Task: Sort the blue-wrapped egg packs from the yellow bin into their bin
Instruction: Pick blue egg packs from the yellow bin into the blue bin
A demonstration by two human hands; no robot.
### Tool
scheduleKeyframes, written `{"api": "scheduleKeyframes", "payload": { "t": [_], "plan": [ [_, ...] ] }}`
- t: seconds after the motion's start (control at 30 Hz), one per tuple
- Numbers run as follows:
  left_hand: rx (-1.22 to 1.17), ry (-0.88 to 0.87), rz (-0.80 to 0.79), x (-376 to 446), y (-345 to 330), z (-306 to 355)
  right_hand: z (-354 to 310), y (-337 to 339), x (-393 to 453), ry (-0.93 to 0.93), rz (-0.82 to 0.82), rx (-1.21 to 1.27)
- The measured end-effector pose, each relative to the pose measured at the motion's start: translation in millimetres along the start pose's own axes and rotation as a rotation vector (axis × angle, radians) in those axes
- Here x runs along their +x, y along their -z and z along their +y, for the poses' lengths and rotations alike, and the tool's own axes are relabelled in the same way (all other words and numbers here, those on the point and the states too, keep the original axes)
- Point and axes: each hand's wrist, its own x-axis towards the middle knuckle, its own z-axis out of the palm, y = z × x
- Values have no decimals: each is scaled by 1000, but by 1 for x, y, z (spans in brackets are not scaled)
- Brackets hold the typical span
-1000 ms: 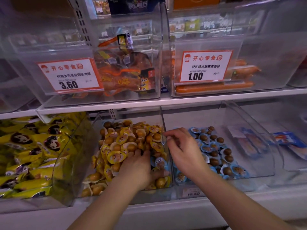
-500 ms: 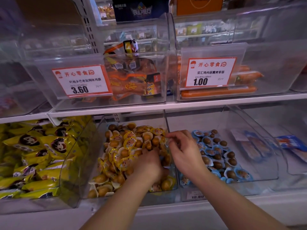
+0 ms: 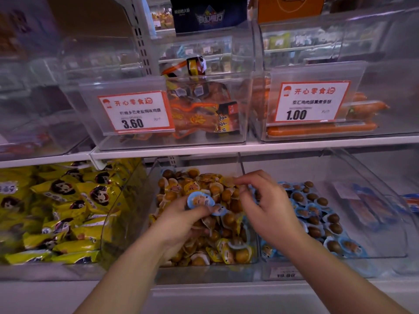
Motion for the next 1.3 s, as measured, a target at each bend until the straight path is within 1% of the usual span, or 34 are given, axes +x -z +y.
{"api": "scheduleKeyframes", "payload": {
  "t": [0.07, 0.1, 0.13, 0.17, 0.27, 0.3, 0.33, 0.37, 0.4, 0.47, 0.53, 0.6, 0.67, 0.7, 0.8, 0.83, 0.9, 0.93, 1.0, 1.03, 1.07, 1.1, 1.13, 1.17, 1.2, 1.23, 1.27, 1.3],
  "plan": [
    [-157, 16, 4, -16, 7, -4, -10, 1, -3, 72, -80, 20],
    [-224, 14, 7, -22, 10, -6, -15, -1, -5, 75, -128, 54],
    [-287, 8, 20, -25, 13, -8, -20, -5, -8, 40, -182, 110],
    [-344, -1, 41, -27, 15, -8, -26, -11, -11, -35, -238, 189],
    [-462, -30, 141, -25, 16, -7, -40, -38, -21, -348, -389, 448],
    [-492, -35, 162, -24, 16, -7, -43, -47, -23, -439, -438, 507],
    [-517, -34, 173, -22, 14, -8, -45, -54, -26, -491, -481, 524],
    [-539, -26, 176, -21, 12, -9, -45, -58, -27, -495, -495, 490],
    [-559, -13, 173, -20, 11, -10, -43, -62, -26, -468, -466, 423],
    [-556, 15, 144, -18, 13, -12, -38, -66, -20, -430, -330, 348],
    [-503, 23, 124, -17, 18, -14, -35, -67, -13, -511, -256, 433],
    [-438, 18, 138, -14, 22, -15, -33, -71, -9, -640, -251, 575],
    [-361, 3, 162, -12, 24, -14, -33, -75, -6, -739, -263, 667],
    [-308, -11, 186, -11, 25, -13, -31, -77, -4, -774, -251, 685],
    [-211, -83, 280, -6, 28, -12, -28, -82, 2, -843, -149, 753],
    [-176, -114, 306, -5, 30, -12, -27, -83, 4, -861, -118, 772],
    [-14, -225, 371, -4, 32, -13, -27, -82, 5, -905, -96, 777],
    [88, -304, 410, -4, 33, -14, -28, -82, 5, -925, -120, 779],
    [286, -461, 462, -11, 30, -15, -34, -82, 3, -953, -260, 865],
    [379, -528, 450, -14, 25, -16, -39, -82, 2, -955, -346, 950],
    [468, -587, 402, -17, 19, -18, -43, -83, 0, -940, -416, 1022],
    [560, -624, 334, -19, 11, -21, -45, -83, -2, -918, -448, 1045],
    [667, -638, 269, -20, 3, -23, -47, -83, -3, -904, -441, 1026],
    [768, -641, 223, -20, -3, -25, -47, -81, -4, -896, -400, 991],
    [814, -638, 185, -20, -7, -27, -47, -78, -5, -892, -346, 970],
    [788, -617, 136, -20, -9, -28, -45, -73, -5, -883, -297, 975],
    [683, -583, 67, -22, -11, -26, -43, -67, -4, -872, -254, 1001],
    [519, -551, -13, -23, -13, -25, -43, -59, -2, -864, -209, 1031]
  ]
}}
